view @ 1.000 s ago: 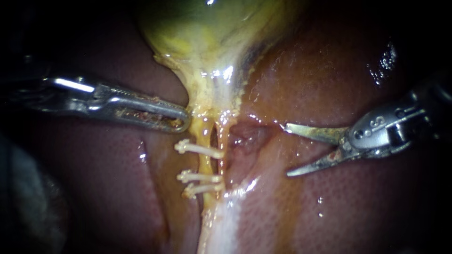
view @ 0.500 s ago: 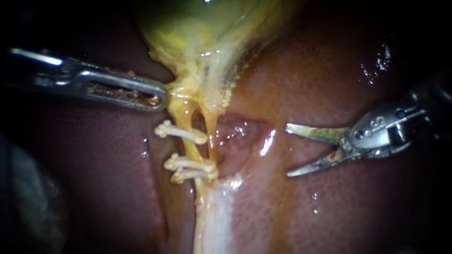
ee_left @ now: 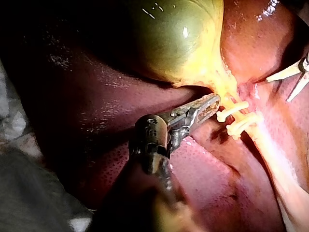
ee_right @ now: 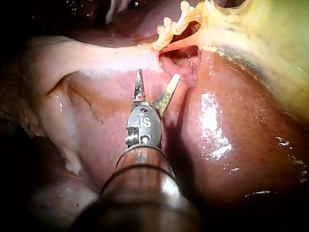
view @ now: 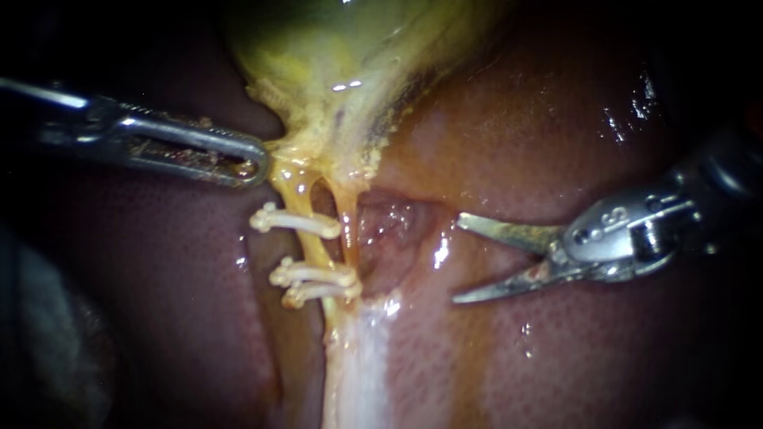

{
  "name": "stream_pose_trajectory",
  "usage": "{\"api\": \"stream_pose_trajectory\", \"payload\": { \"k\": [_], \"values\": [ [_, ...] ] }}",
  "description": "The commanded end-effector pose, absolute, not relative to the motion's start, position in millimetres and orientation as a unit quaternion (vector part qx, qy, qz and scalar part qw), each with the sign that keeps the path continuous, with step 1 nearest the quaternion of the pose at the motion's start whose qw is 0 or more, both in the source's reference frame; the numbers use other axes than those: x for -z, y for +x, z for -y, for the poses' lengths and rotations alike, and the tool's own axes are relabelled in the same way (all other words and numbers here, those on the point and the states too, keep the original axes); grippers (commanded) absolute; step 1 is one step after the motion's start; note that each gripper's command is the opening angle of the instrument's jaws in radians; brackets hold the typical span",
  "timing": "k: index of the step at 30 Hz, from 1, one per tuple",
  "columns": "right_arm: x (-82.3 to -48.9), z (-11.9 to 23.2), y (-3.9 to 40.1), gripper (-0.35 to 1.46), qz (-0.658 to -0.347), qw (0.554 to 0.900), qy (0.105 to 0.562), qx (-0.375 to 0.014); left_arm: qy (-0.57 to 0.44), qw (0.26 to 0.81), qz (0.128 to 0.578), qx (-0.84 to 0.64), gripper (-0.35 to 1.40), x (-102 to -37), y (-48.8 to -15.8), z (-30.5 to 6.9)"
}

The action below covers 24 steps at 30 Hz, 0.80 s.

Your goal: Go to the cutting position left tube

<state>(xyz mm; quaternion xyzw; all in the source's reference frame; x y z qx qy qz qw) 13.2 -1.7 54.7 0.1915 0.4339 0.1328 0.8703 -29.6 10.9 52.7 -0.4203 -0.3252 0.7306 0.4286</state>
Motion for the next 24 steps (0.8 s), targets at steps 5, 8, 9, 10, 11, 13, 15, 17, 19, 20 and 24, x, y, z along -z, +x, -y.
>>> {"api": "stream_pose_trajectory", "payload": {
  "k": [5, 8, 9, 10, 11, 13, 15, 17, 19, 20, 24],
  "values": [
    [-55.1, 2.0, 15.6, 1.45, -0.435, 0.864, 0.213, -0.141, -0.420, 0.430, 0.324, -0.730, -0.35, -52.6, -29.9, -10.7],
    [-55.9, 2.4, 16.6, 1.45, -0.434, 0.862, 0.221, -0.141, -0.420, 0.431, 0.324, -0.730, -0.35, -52.4, -30.2, -10.6],
    [-56.1, 2.6, 16.9, 1.45, -0.433, 0.861, 0.224, -0.143, -0.420, 0.432, 0.322, -0.730, -0.35, -52.3, -30.2, -10.5],
    [-56.4, 2.7, 17.3, 1.45, -0.433, 0.861, 0.226, -0.142, -0.420, 0.432, 0.322, -0.730, -0.35, -52.2, -30.3, -10.5],
    [-56.6, 2.8, 17.6, 1.45, -0.433, 0.860, 0.228, -0.142, -0.420, 0.432, 0.322, -0.730, -0.35, -52.2, -30.3, -10.4],
    [-57.0, 2.8, 18.1, 1.45, -0.434, 0.859, 0.232, -0.142, -0.420, 0.432, 0.323, -0.730, -0.35, -52.1, -30.4, -10.3],
    [-57.3, 2.8, 18.7, 1.45, -0.437, 0.856, 0.237, -0.142, -0.420, 0.432, 0.323, -0.730, -0.35, -52.0, -30.5, -10.3],
    [-57.6, 2.7, 19.2, 1.45, -0.438, 0.853, 0.243, -0.144, -0.420, 0.432, 0.323, -0.730, -0.35, -52.0, -30.5, -10.3],
    [-57.8, 2.8, 19.5, 1.45, -0.438, 0.853, 0.246, -0.143, -0.420, 0.432, 0.323, -0.730, -0.35, -52.0, -30.5, -10.3],
    [-58.0, 2.8, 19.7, 1.45, -0.437, 0.853, 0.247, -0.145, -0.420, 0.432, 0.322, -0.730, -0.35, -52.0, -30.5, -10.3],
    [-58.6, 3.0, 20.0, 1.45, -0.437, 0.853, 0.245, -0.144, -0.420, 0.432, 0.322, -0.730, -0.35, -52.0, -30.5, -10.3]
  ]
}}
